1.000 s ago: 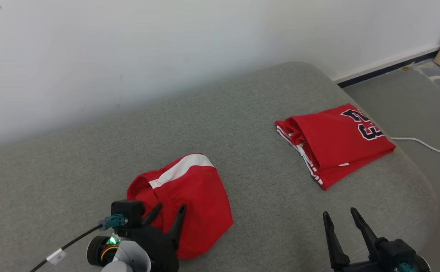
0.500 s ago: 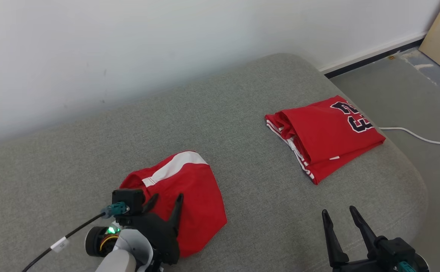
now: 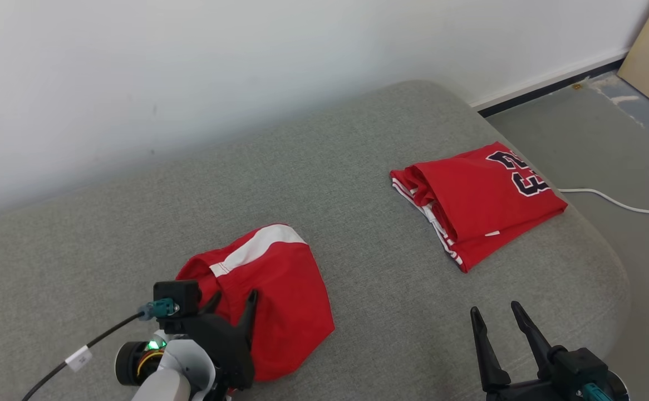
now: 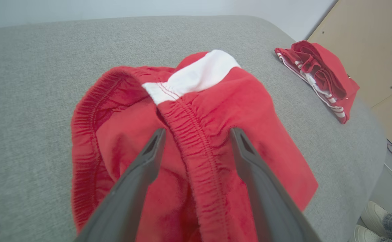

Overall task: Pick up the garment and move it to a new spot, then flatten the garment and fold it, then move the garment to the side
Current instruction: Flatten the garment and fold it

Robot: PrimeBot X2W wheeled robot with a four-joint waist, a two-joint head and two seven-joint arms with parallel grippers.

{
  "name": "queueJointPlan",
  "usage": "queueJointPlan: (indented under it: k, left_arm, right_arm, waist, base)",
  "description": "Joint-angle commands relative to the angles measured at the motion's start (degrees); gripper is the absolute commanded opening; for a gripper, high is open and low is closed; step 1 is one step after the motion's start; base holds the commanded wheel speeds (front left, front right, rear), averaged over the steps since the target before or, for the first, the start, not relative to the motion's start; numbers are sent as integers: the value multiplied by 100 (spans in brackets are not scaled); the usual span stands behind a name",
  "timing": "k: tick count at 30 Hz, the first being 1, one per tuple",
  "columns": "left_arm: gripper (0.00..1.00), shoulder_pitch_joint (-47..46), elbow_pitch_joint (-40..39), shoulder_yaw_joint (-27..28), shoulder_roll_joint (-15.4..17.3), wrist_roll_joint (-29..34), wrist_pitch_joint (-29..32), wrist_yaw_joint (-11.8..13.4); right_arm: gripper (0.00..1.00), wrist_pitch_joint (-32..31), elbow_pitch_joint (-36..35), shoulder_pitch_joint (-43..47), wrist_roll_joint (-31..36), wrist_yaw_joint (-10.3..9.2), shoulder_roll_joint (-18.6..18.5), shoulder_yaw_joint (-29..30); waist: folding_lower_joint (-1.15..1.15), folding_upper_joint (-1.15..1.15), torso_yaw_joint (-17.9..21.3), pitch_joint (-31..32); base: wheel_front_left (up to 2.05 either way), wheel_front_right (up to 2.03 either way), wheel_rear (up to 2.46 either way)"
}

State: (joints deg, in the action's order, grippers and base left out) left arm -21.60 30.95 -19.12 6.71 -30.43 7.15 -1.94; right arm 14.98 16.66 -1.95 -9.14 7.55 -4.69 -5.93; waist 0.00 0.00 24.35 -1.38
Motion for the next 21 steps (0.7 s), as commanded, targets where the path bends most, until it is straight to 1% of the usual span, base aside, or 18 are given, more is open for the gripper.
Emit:
queueJointPlan:
  k: [1, 7, 15, 18, 19, 20, 21]
  left_arm:
    - [100, -111, 56, 28, 12, -50, 40, 3]
    - [100, -334, 332, 79, 71, -123, 129, 10]
    - [100, -564, 455, 17, -32, -261, 91, -155]
    - [100, -617, 475, 8, -70, -284, 45, -158]
    - [94, -645, 490, 7, -94, -319, 26, -190]
    - [85, -671, 520, 4, -111, -335, 4, -203]
    - [48, -691, 557, -10, -126, -324, -3, -199]
  right_arm:
    - [100, 24, 5, -49, 7, -15, 9, -21]
    - [100, 24, -5, -74, -3, -15, -2, -24]
    - [100, 24, -14, -58, -13, -15, 14, 9]
    - [100, 24, -12, -71, -13, -15, 26, 4]
    - [100, 24, -15, -74, -14, -15, 30, 4]
    - [100, 24, -14, -76, -14, -15, 33, 1]
    - [100, 24, -10, -79, -11, -15, 35, -3]
  waist:
    - [0, 0, 34, -9]
    - [0, 0, 153, -60]
    - [0, 0, 217, -95]
    - [0, 0, 222, -97]
    - [0, 0, 222, -99]
    - [0, 0, 221, -100]
    - [0, 0, 222, -100]
  base:
    - [0, 0, 0]
    - [0, 0, 0]
    - [0, 0, 0]
    - [0, 0, 0]
    - [0, 0, 0]
    - [0, 0, 0]
    - [0, 0, 0]
